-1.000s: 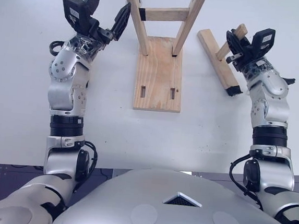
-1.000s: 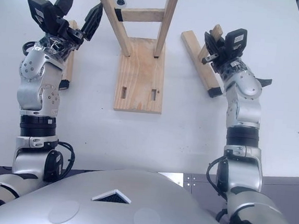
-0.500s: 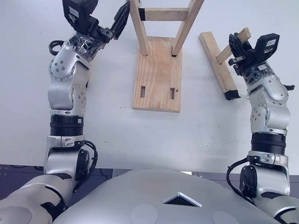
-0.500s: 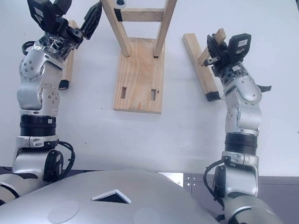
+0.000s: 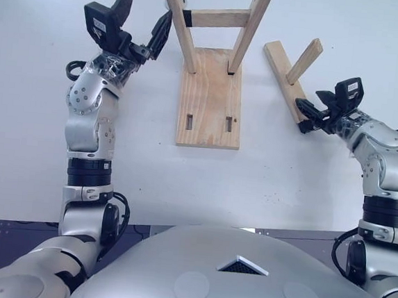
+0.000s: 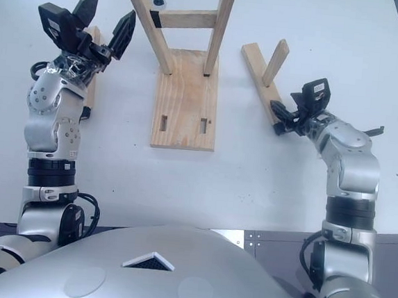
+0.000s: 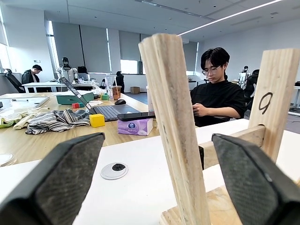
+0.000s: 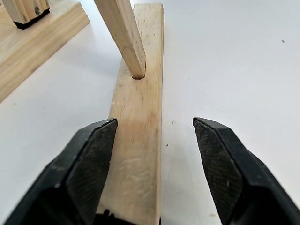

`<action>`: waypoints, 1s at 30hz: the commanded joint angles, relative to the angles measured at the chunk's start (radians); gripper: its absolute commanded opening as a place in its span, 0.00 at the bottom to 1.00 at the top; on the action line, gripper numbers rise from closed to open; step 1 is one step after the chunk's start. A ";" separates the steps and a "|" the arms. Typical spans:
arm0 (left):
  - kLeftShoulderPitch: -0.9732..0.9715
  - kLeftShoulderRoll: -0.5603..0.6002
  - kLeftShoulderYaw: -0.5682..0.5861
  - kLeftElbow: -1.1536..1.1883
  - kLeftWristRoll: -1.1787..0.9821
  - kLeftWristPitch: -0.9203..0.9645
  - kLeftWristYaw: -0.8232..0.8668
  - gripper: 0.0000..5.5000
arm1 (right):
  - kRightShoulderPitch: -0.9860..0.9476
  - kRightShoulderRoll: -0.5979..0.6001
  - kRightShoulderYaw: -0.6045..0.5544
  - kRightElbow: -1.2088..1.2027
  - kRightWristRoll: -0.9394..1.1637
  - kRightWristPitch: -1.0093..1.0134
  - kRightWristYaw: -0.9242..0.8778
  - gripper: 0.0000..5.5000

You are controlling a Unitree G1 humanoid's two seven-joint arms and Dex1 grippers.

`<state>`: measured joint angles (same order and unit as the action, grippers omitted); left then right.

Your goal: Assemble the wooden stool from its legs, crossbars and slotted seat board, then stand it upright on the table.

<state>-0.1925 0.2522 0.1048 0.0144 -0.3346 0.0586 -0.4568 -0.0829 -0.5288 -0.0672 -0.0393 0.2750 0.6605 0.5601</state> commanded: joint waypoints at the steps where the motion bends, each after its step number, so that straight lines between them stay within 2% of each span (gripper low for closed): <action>1: 0.012 -0.008 0.002 -0.021 0.004 0.000 0.010 0.77 | 0.013 -0.008 0.011 -0.037 -0.004 0.041 -0.007 0.54; 8: 0.017 -0.013 0.007 -0.033 0.006 0.010 0.016 0.77 | 0.037 -0.025 0.062 -0.067 -0.044 0.049 -0.007 0.54; 14: 0.006 -0.007 0.028 -0.056 -0.047 0.044 0.001 0.77 | 0.030 -0.016 0.056 -0.061 -0.072 0.014 -0.022 0.37; 17: -0.029 0.005 0.060 -0.094 -0.165 0.173 -0.010 0.77 | -0.007 0.021 -0.005 -0.035 -0.060 -0.026 -0.061 0.37; 20: -0.067 -0.003 0.091 -0.189 -0.335 0.324 -0.002 0.77 | -0.107 0.096 -0.156 0.017 0.002 -0.113 -0.167 0.37; 23: -0.098 0.004 0.049 -0.229 -0.267 0.323 0.039 0.77 | -0.189 0.117 -0.242 0.002 0.057 -0.201 -0.197 0.37; 26: -0.098 0.009 0.029 -0.282 -0.361 0.426 0.008 0.77 | -0.256 0.096 -0.270 -0.101 0.183 -0.221 -0.106 0.37; 30: -0.056 0.022 0.027 -0.369 -0.598 0.612 -0.053 0.77 | -0.317 0.003 -0.273 -0.228 0.380 -0.104 0.044 0.37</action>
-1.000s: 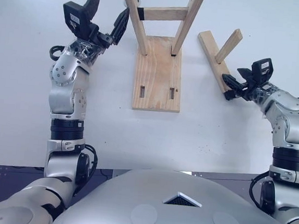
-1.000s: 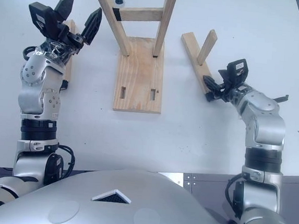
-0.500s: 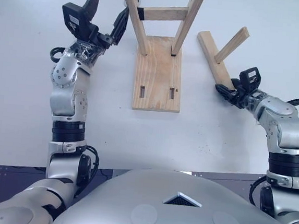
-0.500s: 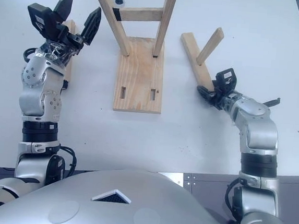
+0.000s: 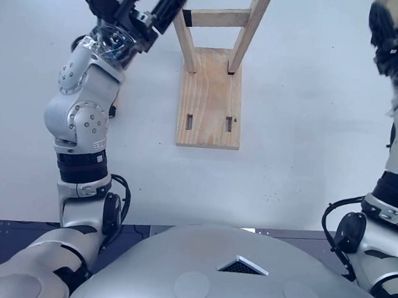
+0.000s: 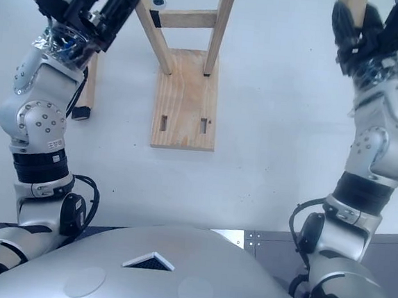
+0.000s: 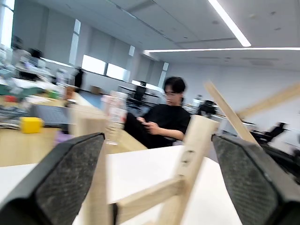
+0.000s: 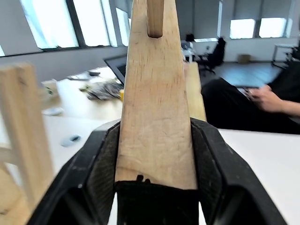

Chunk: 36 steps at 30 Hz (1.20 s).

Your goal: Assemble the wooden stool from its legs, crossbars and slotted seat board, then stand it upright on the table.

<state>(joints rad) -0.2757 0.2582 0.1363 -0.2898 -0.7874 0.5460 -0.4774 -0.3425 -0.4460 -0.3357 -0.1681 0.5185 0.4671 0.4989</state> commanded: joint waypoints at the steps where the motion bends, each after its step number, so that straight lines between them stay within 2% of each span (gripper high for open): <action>1: 0.033 0.022 -0.010 -0.078 -0.177 0.151 -0.041 0.77 | -0.061 -0.108 0.001 -0.128 0.174 0.123 0.143 0.37; 5: 0.039 0.021 -0.027 -0.111 -0.283 0.216 -0.069 0.77 | -0.082 -0.197 0.018 -0.222 0.392 0.304 0.247 0.37; 8: 0.001 -0.010 0.006 -0.089 -0.420 0.246 -0.056 0.77 | -0.044 -0.225 0.053 -0.293 0.530 0.414 0.296 0.37; 15: -0.066 -0.032 0.050 -0.077 -0.673 0.250 -0.074 0.77 | 0.012 -0.226 0.140 -0.361 0.610 0.475 0.329 0.37; 20: -0.062 -0.010 0.032 -0.090 -0.713 0.253 -0.097 0.77 | 0.019 -0.204 0.153 -0.356 0.648 0.484 0.311 0.37; 29: -0.052 0.015 0.004 -0.081 -0.623 0.226 -0.134 0.48 | 0.019 -0.205 0.154 -0.363 0.733 0.489 0.245 0.37; 33: -0.052 0.014 0.003 -0.076 -0.598 0.212 -0.139 0.39 | 0.021 -0.205 0.159 -0.366 0.742 0.486 0.232 0.37; 36: -0.052 0.018 0.004 -0.061 -0.565 0.198 -0.150 0.38 | 0.026 -0.209 0.167 -0.365 0.730 0.483 0.221 0.37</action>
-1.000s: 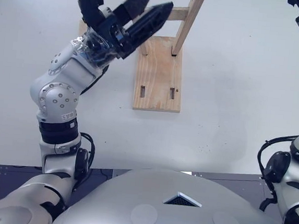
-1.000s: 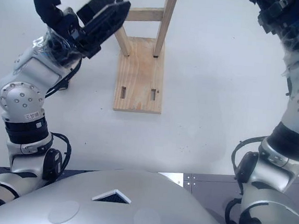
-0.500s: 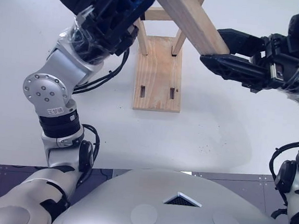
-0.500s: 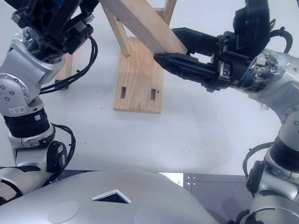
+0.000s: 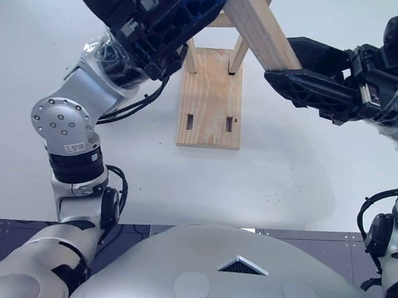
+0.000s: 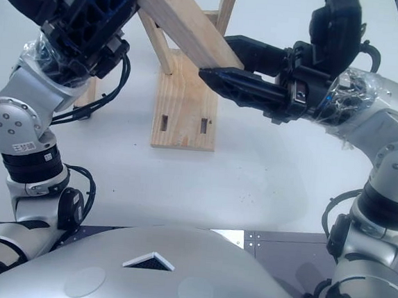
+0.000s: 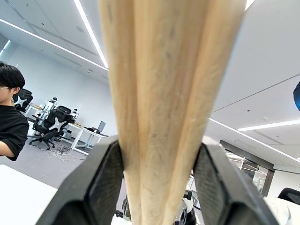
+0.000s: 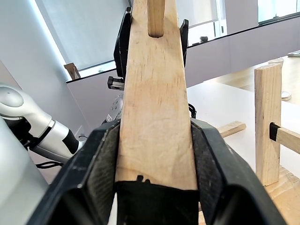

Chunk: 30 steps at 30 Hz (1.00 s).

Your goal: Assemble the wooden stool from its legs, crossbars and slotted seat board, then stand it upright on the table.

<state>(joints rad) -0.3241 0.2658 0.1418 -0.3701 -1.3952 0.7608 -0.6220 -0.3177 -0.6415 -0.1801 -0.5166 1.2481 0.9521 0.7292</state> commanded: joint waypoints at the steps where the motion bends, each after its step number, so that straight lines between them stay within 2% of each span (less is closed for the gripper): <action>1: -0.003 0.012 -0.001 0.027 0.058 -0.024 -0.010 0.38 | 0.006 -0.015 0.014 -0.015 -0.007 -0.004 -0.008 0.42; 8: 0.032 0.058 0.021 0.084 0.169 -0.045 -0.079 0.37 | 0.055 -0.065 0.038 0.024 -0.113 -0.034 0.066 0.68; 12: 0.084 0.125 0.032 0.127 0.251 -0.057 -0.163 0.37 | 0.129 -0.124 0.064 0.107 -0.275 -0.118 0.172 0.69; 16: 0.124 0.181 0.043 0.181 0.316 -0.071 -0.250 0.37 | 0.175 -0.123 0.072 0.241 -0.398 -0.203 0.228 0.69; 23: 0.160 0.267 0.036 0.325 0.474 -0.157 -0.430 0.37 | 0.174 -0.105 0.085 0.352 -0.493 -0.269 0.261 0.69; 30: 0.187 0.273 -0.025 0.413 0.647 -0.288 -0.539 0.37 | 0.178 -0.087 0.082 0.378 -0.528 -0.292 0.267 0.69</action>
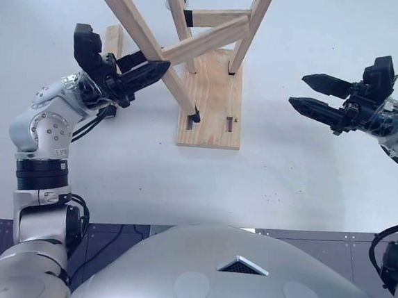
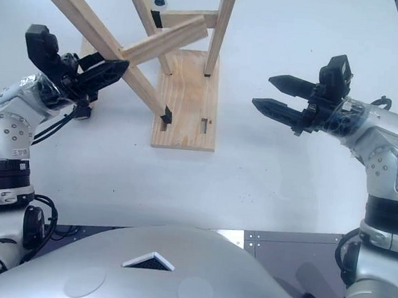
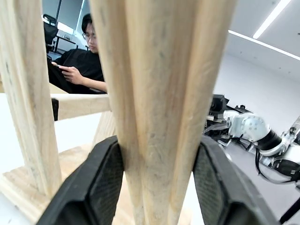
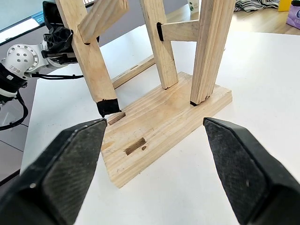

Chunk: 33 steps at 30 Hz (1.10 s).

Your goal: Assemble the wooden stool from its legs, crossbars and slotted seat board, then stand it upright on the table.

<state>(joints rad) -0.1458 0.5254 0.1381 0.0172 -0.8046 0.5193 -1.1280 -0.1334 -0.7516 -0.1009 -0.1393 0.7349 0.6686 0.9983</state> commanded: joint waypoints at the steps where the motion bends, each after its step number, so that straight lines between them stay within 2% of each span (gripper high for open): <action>1: 0.008 0.013 -0.025 0.034 0.070 -0.057 -0.042 0.37 | -0.004 0.025 0.003 0.000 -0.016 -0.011 -0.003 0.69; 16: 0.005 0.048 -0.005 0.036 0.091 -0.068 -0.077 0.37 | 0.010 0.051 0.028 0.015 -0.064 -0.033 0.011 0.69; 22: 0.018 0.069 -0.097 0.052 0.236 -0.216 -0.146 0.37 | 0.011 0.049 0.031 0.024 -0.080 -0.045 0.019 0.69; 33: -0.082 0.154 -0.235 0.078 0.364 -0.304 -0.228 0.37 | 0.064 0.078 0.026 -0.012 -0.089 -0.071 -0.012 0.69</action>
<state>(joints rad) -0.2492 0.6595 -0.0526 0.0782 -0.5290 0.2098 -1.3732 -0.0807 -0.6777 -0.0746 -0.1278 0.6574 0.6084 0.9978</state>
